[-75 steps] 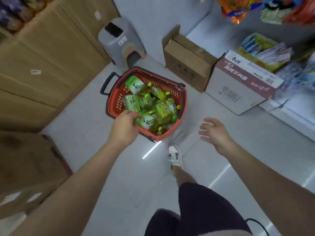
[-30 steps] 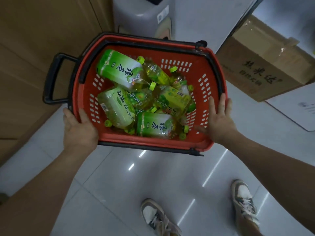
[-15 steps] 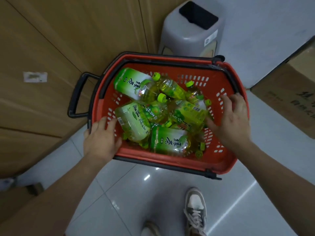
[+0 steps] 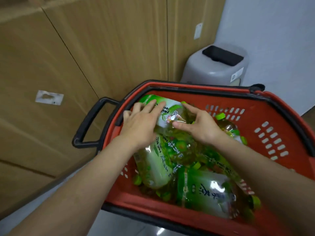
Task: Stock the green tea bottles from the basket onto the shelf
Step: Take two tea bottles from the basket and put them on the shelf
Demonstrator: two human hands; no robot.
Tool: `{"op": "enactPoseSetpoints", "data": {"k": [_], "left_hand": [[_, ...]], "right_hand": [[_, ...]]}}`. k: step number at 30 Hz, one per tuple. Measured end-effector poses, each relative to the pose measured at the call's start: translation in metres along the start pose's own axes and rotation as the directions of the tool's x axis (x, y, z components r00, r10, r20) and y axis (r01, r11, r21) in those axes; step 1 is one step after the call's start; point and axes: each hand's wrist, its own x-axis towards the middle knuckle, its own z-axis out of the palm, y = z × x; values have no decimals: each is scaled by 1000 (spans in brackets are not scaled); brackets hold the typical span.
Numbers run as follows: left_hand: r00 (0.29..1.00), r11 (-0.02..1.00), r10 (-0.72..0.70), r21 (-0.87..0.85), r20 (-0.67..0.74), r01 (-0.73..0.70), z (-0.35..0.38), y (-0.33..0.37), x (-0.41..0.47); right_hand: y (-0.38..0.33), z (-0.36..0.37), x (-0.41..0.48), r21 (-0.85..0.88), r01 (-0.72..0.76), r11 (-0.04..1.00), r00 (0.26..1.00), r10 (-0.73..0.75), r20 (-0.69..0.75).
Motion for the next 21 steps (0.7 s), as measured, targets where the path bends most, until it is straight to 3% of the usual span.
{"op": "enactPoseSetpoints", "data": {"k": [5, 9, 12, 14, 18, 21], "left_hand": [[993, 993, 111, -37, 51, -109, -9, -11, 21], [990, 988, 137, -68, -6, -138, -8, -18, 18], [974, 919, 162, -333, -161, -208, -12, -17, -1], [950, 867, 108, -440, -293, -234, -21, -10, -21], [901, 801, -144, -582, -410, -137, -40, 10, -54], [863, 751, -330, -660, -383, -6, -40, 24, -66]], "right_hand": [[7, -9, -6, 302, 25, 953, 1000, -21, -18], [-23, -13, -16, 70, 244, 967, 955, -227, -190], [-59, -22, -31, -135, 352, 926, 906, -374, -198], [-80, -29, -40, -177, 413, 893, 861, -446, -243], [-106, -27, -48, 273, 559, 783, 818, -466, -337], [-95, -11, -52, 337, 377, 862, 924, -377, -68]]}}
